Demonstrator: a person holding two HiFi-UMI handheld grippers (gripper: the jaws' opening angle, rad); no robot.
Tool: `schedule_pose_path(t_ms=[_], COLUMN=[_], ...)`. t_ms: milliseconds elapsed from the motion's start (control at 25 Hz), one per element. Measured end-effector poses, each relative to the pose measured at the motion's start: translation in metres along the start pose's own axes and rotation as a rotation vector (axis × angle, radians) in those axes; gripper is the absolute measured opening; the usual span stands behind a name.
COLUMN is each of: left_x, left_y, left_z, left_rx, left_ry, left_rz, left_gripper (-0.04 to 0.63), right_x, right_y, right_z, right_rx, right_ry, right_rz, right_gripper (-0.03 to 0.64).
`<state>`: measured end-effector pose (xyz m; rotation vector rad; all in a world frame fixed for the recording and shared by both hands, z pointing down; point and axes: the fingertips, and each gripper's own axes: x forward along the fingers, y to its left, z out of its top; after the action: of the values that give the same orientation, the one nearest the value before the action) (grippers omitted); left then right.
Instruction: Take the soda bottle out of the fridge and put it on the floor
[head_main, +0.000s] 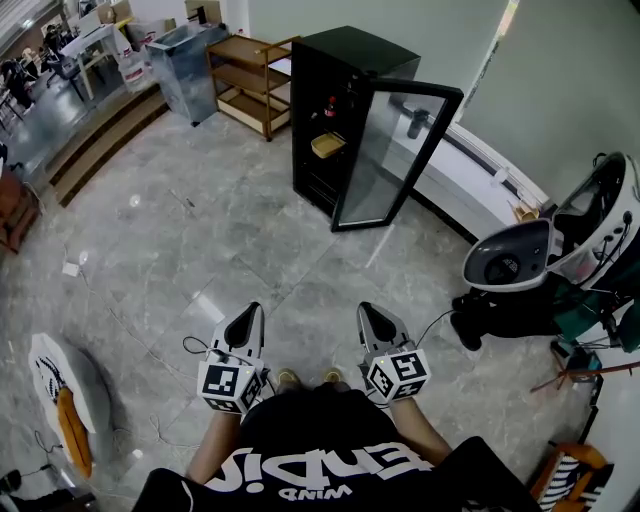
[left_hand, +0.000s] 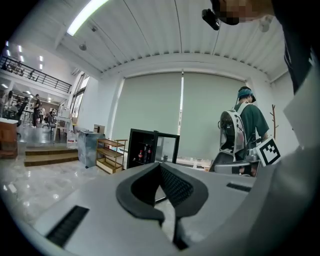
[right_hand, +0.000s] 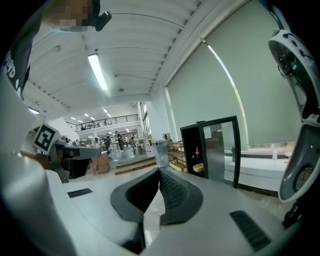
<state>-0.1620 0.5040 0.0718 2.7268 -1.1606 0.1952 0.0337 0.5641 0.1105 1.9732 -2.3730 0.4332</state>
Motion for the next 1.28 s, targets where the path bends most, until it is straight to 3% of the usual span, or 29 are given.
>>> schedule_pose_path(t_ms=[680, 1280], left_x=[0.021, 0.166], left_y=[0.042, 0.088], left_z=[-0.005, 0.016], left_rx=[0.004, 0.006], left_ry=[0.023, 0.025], left_rz=[-0.085, -0.109], left_gripper=[0.006, 0.006], right_x=[0.04, 0.164], right_y=[0.01, -0.064], right_z=[-0.007, 0.016], right_rx=[0.012, 0.001], right_ry=[-0.02, -0.002], right_rz=[-0.09, -0.089], right_gripper=[0.023, 0.023])
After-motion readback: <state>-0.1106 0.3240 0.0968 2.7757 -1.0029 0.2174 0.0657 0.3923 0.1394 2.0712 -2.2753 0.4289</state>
